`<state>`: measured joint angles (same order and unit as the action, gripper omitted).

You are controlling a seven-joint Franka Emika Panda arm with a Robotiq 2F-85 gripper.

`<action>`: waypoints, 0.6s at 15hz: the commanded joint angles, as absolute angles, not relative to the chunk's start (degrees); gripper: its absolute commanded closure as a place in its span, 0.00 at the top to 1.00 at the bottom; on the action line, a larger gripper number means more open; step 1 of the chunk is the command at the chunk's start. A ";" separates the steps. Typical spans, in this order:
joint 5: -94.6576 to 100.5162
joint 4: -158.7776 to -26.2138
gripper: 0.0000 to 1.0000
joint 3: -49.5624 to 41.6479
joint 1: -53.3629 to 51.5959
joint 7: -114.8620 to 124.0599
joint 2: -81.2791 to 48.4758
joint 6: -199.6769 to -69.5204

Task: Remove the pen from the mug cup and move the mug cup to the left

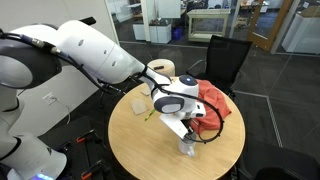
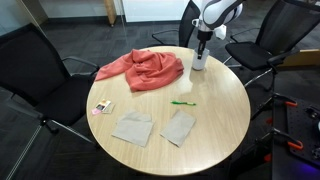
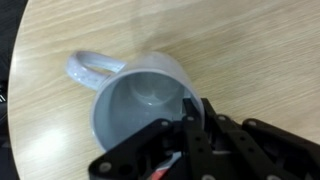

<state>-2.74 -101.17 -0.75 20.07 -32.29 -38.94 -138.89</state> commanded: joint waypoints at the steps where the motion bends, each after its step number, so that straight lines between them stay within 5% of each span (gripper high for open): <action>1: -2.50 -100.62 0.03 -0.69 19.99 -31.13 -38.15 -135.30; 9: -1.12 -103.14 0.03 -0.58 17.49 -30.72 -36.42 -133.66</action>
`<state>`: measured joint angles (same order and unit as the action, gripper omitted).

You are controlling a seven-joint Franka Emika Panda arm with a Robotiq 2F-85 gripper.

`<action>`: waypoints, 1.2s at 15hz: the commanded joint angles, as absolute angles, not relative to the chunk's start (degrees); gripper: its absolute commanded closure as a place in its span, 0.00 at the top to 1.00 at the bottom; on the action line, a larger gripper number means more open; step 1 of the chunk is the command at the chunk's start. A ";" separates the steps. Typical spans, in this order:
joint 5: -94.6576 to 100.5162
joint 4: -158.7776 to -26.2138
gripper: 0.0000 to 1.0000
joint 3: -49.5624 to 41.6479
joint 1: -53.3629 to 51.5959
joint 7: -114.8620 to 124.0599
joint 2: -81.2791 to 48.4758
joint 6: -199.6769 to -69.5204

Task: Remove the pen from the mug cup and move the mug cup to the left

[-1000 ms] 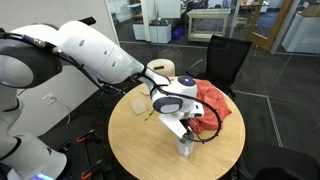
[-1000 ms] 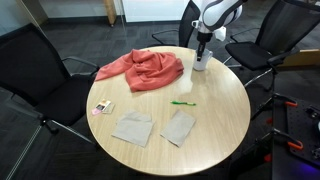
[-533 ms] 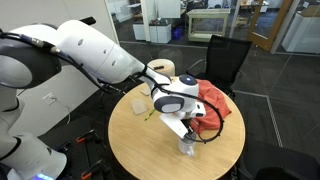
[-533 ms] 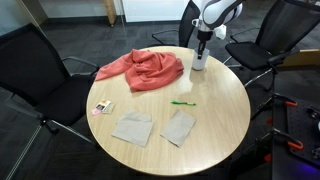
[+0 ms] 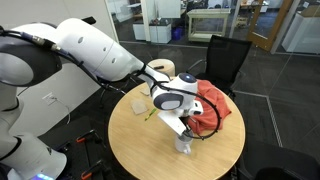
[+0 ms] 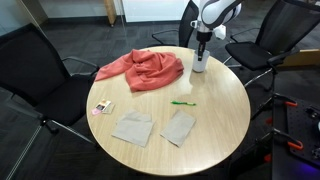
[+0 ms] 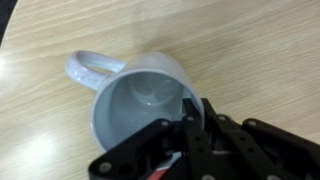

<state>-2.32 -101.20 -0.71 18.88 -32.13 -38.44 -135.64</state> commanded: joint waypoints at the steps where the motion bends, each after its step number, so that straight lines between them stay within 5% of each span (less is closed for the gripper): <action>1: -0.90 -103.55 0.03 -0.40 17.02 -30.79 -36.27 -133.82; 18: 1.17 -103.65 0.03 3.29 5.84 -24.48 -38.00 -135.92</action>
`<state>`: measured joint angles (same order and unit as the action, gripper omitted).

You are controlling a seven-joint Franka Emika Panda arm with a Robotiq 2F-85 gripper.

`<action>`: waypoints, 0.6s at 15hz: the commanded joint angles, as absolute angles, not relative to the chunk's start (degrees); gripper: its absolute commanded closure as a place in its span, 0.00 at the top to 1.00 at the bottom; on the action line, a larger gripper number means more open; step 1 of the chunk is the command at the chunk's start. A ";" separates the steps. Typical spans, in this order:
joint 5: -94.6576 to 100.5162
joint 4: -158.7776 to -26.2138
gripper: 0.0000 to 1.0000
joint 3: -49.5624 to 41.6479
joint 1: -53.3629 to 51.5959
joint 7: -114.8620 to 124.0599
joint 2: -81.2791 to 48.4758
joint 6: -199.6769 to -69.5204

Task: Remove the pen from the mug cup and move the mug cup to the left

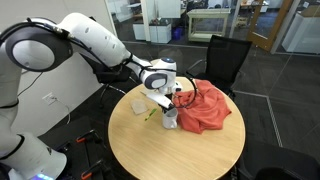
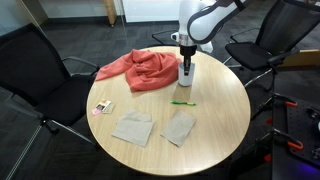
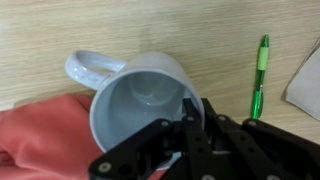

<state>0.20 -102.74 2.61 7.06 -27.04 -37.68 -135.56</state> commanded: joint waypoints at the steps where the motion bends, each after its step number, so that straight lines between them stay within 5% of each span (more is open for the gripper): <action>1: 1.24 -103.71 0.03 3.28 5.31 -23.85 -38.02 -136.01; 5: 2.12 -104.25 0.03 2.99 4.01 -22.07 -37.76 -136.34; 6: 2.27 -104.48 0.35 2.92 3.88 -21.83 -37.64 -136.51; 9: 2.52 -105.99 0.52 2.79 3.41 -20.92 -37.13 -137.43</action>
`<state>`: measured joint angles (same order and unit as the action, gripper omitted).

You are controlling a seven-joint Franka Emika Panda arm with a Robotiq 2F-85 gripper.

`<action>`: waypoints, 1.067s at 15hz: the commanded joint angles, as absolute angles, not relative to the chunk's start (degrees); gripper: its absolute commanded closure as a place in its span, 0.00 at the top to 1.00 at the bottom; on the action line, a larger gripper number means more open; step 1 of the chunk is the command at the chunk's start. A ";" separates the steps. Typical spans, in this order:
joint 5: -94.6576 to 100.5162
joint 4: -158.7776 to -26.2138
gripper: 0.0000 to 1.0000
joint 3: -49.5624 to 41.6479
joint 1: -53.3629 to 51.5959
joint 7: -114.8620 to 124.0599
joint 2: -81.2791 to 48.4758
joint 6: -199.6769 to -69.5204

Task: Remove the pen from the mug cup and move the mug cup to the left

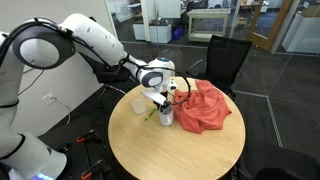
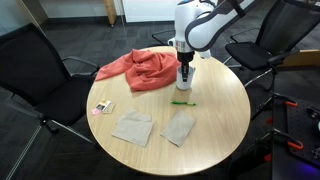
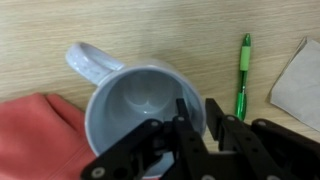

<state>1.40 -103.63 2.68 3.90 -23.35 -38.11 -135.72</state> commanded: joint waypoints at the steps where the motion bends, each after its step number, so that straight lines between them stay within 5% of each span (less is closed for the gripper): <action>1: 2.66 -106.63 0.58 2.74 3.20 -20.70 -36.77 -137.86; 7: 4.11 -111.31 1.00 2.35 2.23 -20.18 -33.45 -144.13; 16: 7.13 -123.82 1.00 1.75 0.90 -16.79 -20.51 -152.51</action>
